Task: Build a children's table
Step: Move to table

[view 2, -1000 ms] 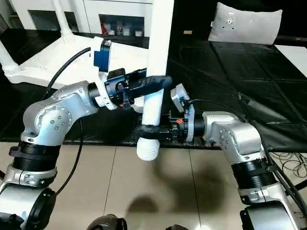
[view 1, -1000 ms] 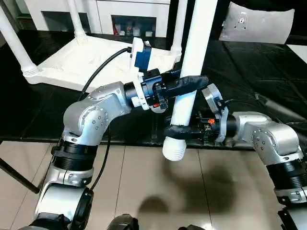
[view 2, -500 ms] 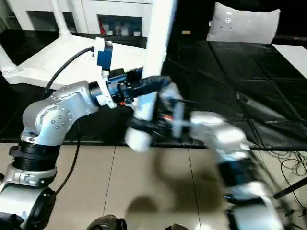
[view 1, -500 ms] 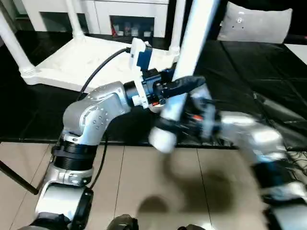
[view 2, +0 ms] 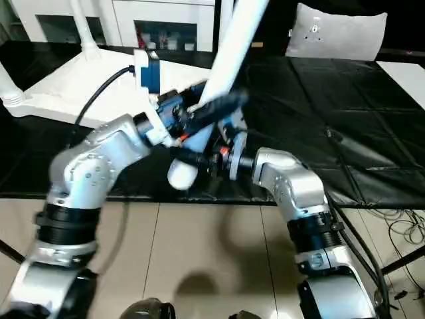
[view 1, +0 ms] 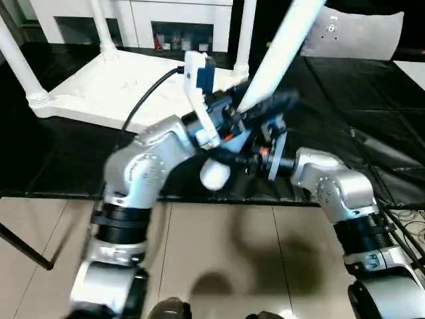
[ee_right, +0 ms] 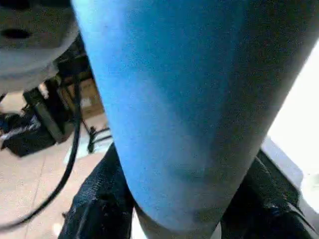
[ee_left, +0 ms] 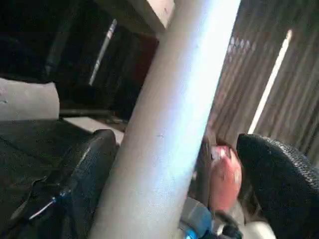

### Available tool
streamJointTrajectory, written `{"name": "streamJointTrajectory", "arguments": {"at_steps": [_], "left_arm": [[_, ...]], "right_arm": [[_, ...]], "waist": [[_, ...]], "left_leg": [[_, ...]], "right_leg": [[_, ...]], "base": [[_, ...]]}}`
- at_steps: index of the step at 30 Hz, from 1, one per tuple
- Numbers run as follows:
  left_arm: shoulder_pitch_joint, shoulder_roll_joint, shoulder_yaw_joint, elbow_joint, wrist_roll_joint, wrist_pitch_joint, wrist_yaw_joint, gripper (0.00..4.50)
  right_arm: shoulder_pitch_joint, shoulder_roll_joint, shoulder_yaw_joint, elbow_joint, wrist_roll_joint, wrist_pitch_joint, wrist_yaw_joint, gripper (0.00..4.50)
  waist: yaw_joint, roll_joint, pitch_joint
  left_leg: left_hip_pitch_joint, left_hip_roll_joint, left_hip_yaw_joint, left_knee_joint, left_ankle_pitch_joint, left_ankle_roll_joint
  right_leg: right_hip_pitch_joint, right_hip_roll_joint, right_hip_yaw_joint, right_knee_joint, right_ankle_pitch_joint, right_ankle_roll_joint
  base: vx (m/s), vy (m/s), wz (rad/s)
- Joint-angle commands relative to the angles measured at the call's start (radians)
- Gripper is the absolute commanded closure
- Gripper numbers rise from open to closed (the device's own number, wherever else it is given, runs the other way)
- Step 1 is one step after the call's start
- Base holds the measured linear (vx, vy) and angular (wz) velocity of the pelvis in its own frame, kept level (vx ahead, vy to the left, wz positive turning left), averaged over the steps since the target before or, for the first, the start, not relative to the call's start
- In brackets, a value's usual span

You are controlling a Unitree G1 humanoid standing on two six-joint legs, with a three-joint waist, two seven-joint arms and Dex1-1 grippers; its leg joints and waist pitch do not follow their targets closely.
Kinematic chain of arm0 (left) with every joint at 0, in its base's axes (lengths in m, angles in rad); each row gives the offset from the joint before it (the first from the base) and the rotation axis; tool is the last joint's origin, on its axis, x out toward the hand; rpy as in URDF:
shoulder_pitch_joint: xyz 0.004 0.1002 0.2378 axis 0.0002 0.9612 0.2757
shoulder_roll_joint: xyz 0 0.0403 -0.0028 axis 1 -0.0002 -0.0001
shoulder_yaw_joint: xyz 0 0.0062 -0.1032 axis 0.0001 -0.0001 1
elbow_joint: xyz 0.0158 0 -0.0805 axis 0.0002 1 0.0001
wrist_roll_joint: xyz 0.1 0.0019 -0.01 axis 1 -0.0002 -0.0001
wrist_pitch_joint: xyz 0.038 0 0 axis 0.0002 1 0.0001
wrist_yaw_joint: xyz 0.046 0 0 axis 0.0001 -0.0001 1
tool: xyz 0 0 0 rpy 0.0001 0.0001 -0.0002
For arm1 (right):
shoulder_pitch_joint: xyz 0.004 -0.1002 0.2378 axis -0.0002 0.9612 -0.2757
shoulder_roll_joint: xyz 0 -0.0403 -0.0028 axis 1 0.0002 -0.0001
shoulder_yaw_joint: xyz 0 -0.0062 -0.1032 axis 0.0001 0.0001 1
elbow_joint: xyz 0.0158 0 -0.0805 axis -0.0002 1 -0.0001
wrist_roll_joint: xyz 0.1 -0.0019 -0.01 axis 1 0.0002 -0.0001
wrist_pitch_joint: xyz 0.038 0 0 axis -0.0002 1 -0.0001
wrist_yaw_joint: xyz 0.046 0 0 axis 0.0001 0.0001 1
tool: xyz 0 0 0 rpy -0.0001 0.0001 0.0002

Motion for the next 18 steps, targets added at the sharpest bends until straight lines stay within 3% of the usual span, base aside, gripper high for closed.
{"name": "streamJointTrajectory", "arguments": {"at_steps": [1, 3, 5, 7, 9, 10, 11, 12, 13, 14, 15, 18], "left_arm": [[-0.004, -0.019, -0.001, -0.028, -0.063, 0.008, 0.005, 0.0], [0.014, -0.022, 0.055, -0.028, -0.105, 0.013, 0.02, 0.0], [0.023, -0.02, 0.062, -0.028, -0.102, 0.013, 0.026, 0.0], [0.039, -0.018, 0.069, -0.033, -0.086, 0.009, 0.044, 0.0], [0.053, -0.015, 0.069, -0.033, -0.017, -0.028, 0.097, 0.0], [0.057, -0.011, 0.066, -0.03, 0.011, -0.047, 0.126, 0.0], [0.06, -0.003, 0.058, -0.024, 0.052, -0.071, 0.157, 0.0], [0.072, 0.013, 0.044, -0.017, 0.129, -0.125, 0.214, 0.0], [0.073, 0.014, 0.043, -0.017, 0.133, -0.128, 0.218, 0.0], [0.096, 0.045, 0.039, -0.028, 0.173, -0.151, 0.234, 0.0], [0.103, 0.053, 0.039, -0.034, 0.177, -0.153, 0.234, 0.0], [0.15, 0.082, 0.06, -0.077, 0.231, -0.149, 0.309, 0.0]], "right_arm": [[-0.004, -0.008, -0.059, 0.008, 0.018, 0.034, -0.055, 2.63], [0.024, -0.003, -0.112, -0.03, 0.062, 0.058, -0.079, 2.63], [0.036, 0.002, -0.129, -0.046, 0.079, 0.056, -0.084, 2.64], [0.059, 0.011, -0.154, -0.08, 0.102, 0.047, -0.098, 2.64], [0.081, 0.022, -0.177, -0.114, 0.116, 0.04, -0.126, 2.64], [0.088, 0.027, -0.184, -0.125, 0.112, 0.039, -0.147, 2.64], [0.096, 0.028, -0.189, -0.136, 0.095, 0.031, -0.177, 2.64], [0.113, 0.026, -0.194, -0.167, 0.075, 0.038, -0.22, 2.64], [0.114, 0.026, -0.195, -0.169, 0.074, 0.038, -0.223, 2.64], [0.139, 0.02, -0.194, -0.222, 0.049, 0.045, -0.263, 2.64], [0.146, 0.019, -0.193, -0.237, 0.046, 0.047, -0.274, 2.64], [0.182, 0.012, -0.194, -0.31, -0.009, 0.066, -0.371, 2.64]], "waist": [[0.002, -0.005, -0.091], [0.004, -0.005, -0.09], [0.002, -0.005, -0.09], [0.001, -0.002, -0.089], [-0.004, -0.002, -0.087], [-0.006, -0.009, -0.086], [-0.006, -0.004, -0.083], [-0.008, -0.015, -0.08], [-0.008, -0.015, -0.08], [-0.006, -0.009, -0.078], [-0.009, -0.006, -0.081], [-0.015, -0.008, -0.08]], "left_leg": [[0.04, 0.121, -0.057, -0.093, -0.244, -0.039], [0.039, 0.119, -0.055, -0.093, -0.242, -0.037], [0.039, 0.119, -0.055, -0.094, -0.237, -0.03], [0.038, 0.121, -0.056, -0.096, -0.235, -0.027], [0.038, 0.121, -0.059, -0.098, -0.244, -0.028], [0.038, 0.121, -0.058, -0.099, -0.249, -0.028], [0.04, 0.124, -0.061, -0.101, -0.264, -0.039], [0.041, 0.123, -0.061, -0.103, -0.277, -0.046], [0.041, 0.123, -0.061, -0.103, -0.277, -0.046], [0.041, 0.125, -0.065, -0.107, -0.279, -0.062], [0.043, 0.123, -0.064, -0.109, -0.276, -0.072], [0.044, 0.123, -0.064, -0.112, -0.276, -0.092]], "right_leg": [[0.047, -0.079, 0.049, -0.06, -0.139, -0.274], [0.045, -0.075, 0.048, -0.06, -0.144, -0.271], [0.045, -0.074, 0.048, -0.061, -0.143, -0.257], [0.046, -0.074, 0.049, -0.063, -0.138, -0.248], [0.044, -0.073, 0.048, -0.065, -0.155, -0.234], [0.044, -0.072, 0.048, -0.069, -0.167, -0.228], [0.04, -0.073, 0.05, -0.072, -0.2, -0.212], [0.039, -0.072, 0.05, -0.079, -0.231, -0.191], [0.039, -0.072, 0.05, -0.079, -0.231, -0.191], [0.037, -0.073, 0.051, -0.079, -0.258, -0.158], [0.034, -0.068, 0.05, -0.074, -0.249, -0.148], [0.03, -0.064, 0.049, -0.072, -0.226, -0.141]], "base": [[0.0, 0.0, 0.0], [0.0, 0.0, 0.0], [0.0, 0.0, 0.0], [0.0, 0.0, 0.0], [0.0, 0.0, 0.0], [0.0, 0.0, 0.0], [0.0, 0.0, 0.0], [0.0, 0.0, 0.0], [0.0, 0.0, 0.0], [0.0, 0.0, 0.0], [0.0, 0.0, 0.0], [0.0, 0.0, 0.0]]}}
